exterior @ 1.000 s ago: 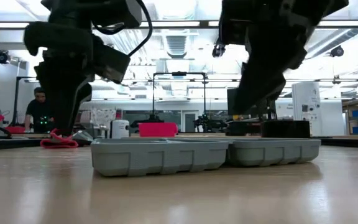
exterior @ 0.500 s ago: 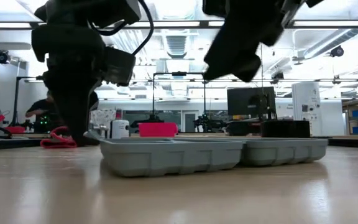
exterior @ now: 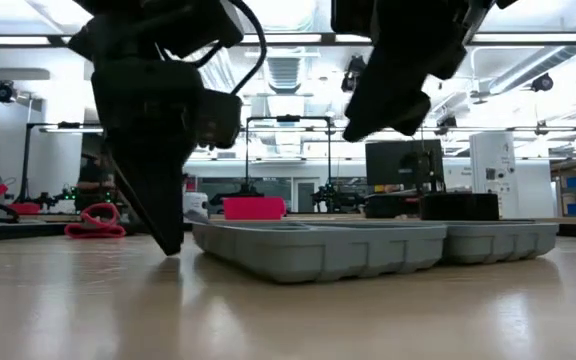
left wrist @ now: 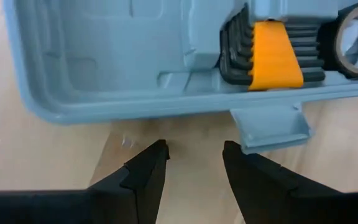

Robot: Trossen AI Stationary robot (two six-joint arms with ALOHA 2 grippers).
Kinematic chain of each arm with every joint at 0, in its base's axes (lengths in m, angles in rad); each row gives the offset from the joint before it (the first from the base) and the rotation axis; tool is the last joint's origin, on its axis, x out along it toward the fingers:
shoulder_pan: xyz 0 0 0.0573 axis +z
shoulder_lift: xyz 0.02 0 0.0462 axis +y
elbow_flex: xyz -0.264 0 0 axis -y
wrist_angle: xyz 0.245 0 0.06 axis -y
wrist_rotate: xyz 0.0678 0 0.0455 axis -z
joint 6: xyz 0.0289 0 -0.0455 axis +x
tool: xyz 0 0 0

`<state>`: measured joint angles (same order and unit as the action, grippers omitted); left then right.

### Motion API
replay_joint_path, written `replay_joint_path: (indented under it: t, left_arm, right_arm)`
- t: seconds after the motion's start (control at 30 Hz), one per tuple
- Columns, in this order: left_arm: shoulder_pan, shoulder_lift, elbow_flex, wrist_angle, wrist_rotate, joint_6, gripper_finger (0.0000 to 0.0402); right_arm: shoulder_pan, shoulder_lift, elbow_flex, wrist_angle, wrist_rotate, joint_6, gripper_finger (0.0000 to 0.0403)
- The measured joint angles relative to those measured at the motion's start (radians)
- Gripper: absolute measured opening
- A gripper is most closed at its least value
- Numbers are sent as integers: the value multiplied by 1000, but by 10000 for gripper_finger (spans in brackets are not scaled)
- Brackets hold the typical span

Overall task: Prefit tool cases
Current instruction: Remove the left screwdriver bits from the gray tool box

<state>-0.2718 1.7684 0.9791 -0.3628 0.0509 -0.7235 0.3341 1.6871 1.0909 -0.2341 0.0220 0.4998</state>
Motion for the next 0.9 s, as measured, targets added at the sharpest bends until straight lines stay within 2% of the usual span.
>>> replay_joint_path:
  t: [0.17, 0.37, 0.57, 0.9]
  left_arm:
    - [0, 4, 0, 54, -33, 7, 162]
    - [0, 4, 10, 75, -92, 29, 167]
    - [0, 4, 23, 79, -96, 52, 167]
    - [0, -44, 23, -52, -95, 52, 157]
  right_arm:
    - [1, 0, 8, -45, 0, 13, 112]
    - [1, 1, 102, -165, 6, -45, 105]
    - [10, 0, 126, -260, 12, -47, 102]
    - [46, -4, 87, -592, 94, 41, 110]
